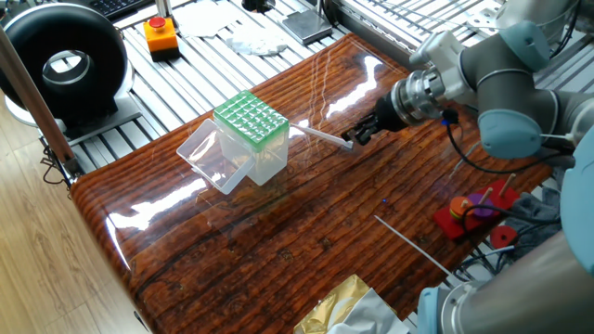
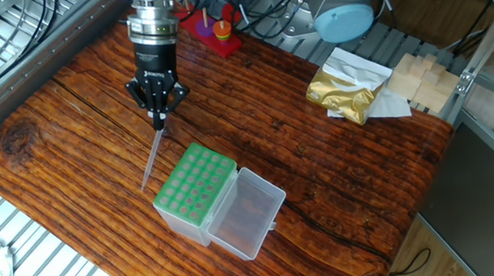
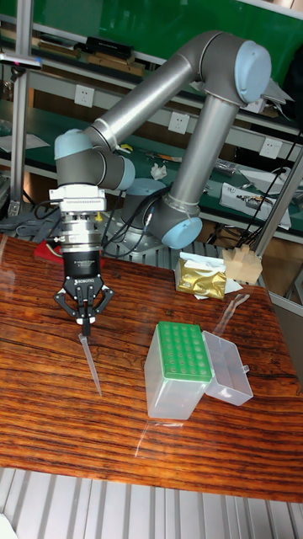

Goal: Insert a large pipette tip into the holder for large pipette tips

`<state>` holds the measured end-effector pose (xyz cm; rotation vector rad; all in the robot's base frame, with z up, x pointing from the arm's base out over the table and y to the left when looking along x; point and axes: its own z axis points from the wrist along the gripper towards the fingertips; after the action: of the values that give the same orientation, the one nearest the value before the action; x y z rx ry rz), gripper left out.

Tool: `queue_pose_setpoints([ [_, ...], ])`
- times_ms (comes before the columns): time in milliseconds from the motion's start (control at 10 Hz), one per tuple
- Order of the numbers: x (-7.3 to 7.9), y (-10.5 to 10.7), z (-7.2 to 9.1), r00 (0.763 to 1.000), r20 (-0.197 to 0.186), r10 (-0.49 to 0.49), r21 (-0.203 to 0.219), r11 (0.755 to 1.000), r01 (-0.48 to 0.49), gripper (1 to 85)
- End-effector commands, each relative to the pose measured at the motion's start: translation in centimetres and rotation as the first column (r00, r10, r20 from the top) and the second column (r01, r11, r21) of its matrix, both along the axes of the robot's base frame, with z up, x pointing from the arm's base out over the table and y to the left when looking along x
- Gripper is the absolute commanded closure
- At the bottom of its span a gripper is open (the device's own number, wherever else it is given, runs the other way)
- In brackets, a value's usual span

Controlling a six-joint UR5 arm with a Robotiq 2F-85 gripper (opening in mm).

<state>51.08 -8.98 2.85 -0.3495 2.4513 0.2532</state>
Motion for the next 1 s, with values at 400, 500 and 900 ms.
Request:
queue_pose_setpoints([
  [400,1.3,-1.0,2.3,0.993,0.115,-0.031,0.030,0.999,0.028,84.7],
  [500,1.7,-0.9,2.6,0.991,0.129,-0.036,0.035,0.999,0.032,84.7],
  [900,2.1,0.1,2.8,0.990,0.125,-0.067,0.094,0.994,0.056,84.7],
])
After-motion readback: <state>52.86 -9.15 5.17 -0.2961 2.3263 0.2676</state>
